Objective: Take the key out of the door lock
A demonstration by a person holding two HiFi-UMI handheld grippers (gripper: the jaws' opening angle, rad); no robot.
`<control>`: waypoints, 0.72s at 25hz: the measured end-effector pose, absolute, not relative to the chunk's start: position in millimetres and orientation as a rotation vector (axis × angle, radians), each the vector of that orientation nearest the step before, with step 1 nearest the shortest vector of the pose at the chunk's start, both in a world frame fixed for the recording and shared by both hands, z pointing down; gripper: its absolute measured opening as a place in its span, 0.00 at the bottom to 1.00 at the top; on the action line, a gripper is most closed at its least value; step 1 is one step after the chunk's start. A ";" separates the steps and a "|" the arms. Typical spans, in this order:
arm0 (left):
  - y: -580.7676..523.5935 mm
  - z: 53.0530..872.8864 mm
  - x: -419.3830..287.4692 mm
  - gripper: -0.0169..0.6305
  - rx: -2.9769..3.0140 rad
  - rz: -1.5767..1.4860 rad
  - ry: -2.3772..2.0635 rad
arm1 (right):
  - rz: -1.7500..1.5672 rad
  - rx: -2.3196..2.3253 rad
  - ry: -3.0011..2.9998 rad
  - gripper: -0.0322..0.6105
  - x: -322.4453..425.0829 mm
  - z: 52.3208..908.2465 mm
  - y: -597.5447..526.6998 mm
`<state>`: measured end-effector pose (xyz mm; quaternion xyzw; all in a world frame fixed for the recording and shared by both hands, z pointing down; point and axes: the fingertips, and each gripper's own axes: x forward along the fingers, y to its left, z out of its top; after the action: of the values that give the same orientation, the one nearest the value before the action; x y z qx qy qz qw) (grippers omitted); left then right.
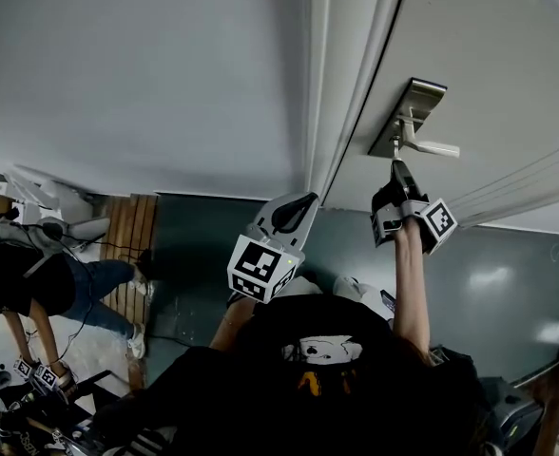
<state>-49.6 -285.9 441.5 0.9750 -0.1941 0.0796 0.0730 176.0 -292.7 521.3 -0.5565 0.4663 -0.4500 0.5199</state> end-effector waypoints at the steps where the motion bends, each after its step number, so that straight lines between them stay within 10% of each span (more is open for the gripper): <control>1: -285.6 443.0 -50.4 0.04 2.926 0.239 -0.581 | -1.079 -1.343 1.130 0.08 173.3 522.1 -288.9; 18: -253.5 458.4 -33.7 0.04 2.907 0.246 -0.460 | -1.087 -1.425 1.348 0.08 123.9 501.5 -220.0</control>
<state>-33.7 -253.5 458.4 0.9800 -0.1549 0.0828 0.0939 123.9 -220.0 501.5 -0.5723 0.5413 -0.4365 0.4347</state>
